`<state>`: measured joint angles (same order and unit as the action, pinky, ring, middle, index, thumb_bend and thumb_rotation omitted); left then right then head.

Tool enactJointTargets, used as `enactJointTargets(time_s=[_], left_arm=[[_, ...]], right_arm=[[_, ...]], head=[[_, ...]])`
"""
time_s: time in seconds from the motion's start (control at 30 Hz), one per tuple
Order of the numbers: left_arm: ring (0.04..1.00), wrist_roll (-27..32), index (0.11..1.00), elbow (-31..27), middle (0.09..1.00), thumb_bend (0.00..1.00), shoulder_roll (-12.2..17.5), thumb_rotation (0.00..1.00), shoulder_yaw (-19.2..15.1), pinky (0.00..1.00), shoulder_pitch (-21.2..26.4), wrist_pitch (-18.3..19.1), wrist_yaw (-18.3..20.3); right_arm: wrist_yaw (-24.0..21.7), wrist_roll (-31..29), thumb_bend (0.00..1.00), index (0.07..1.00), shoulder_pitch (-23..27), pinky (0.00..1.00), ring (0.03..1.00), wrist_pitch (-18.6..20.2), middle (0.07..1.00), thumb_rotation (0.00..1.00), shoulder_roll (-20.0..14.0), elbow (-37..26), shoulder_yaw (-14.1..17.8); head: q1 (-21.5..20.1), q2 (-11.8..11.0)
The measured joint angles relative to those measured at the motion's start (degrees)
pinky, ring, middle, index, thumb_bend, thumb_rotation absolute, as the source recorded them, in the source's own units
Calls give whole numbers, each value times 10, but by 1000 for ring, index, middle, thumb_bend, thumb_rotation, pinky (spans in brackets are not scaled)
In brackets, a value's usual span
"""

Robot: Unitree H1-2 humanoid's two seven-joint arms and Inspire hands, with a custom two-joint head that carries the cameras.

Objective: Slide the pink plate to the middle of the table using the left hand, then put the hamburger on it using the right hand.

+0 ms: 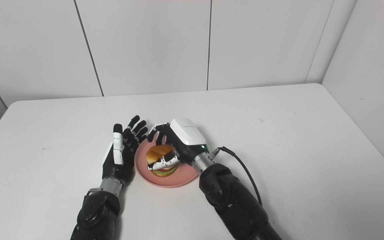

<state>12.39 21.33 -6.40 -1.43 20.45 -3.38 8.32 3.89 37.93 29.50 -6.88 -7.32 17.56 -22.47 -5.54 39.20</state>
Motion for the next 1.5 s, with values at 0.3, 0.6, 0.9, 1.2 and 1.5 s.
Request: enactJointTargets(time_s=[0.3, 0.6, 0.9, 1.2, 1.5], left_arm=[[925, -4, 893, 0, 904, 873, 0, 1000, 2, 920, 0, 0, -3], [909, -15, 878, 0, 891, 865, 0, 1000, 2, 902, 0, 0, -10], [931, -17, 885, 0, 906, 882, 0, 1000, 2, 959, 0, 0, -15], [931, -18, 881, 0, 906, 886, 1, 1000, 2, 958, 0, 0, -14], [933, -18, 892, -6, 907, 879, 2, 1000, 1, 950, -2, 1, -13]], right_arm=[[84, 20, 514, 527, 10, 365, 387, -69, 426, 0, -1, 58, 2], [120, 34, 512, 519, 12, 343, 357, -90, 417, 0, -4, 62, 7], [93, 46, 514, 526, 14, 405, 415, -79, 438, 1, -14, 58, 9], [59, 39, 514, 532, 2, 458, 490, -70, 460, 10, -16, 34, 14], [5, 24, 615, 801, -32, 722, 799, -65, 818, 624, -38, -16, 19]], head=[[-1, -1], [-4, -1], [-4, 1], [-5, 2], [-7, 4]])
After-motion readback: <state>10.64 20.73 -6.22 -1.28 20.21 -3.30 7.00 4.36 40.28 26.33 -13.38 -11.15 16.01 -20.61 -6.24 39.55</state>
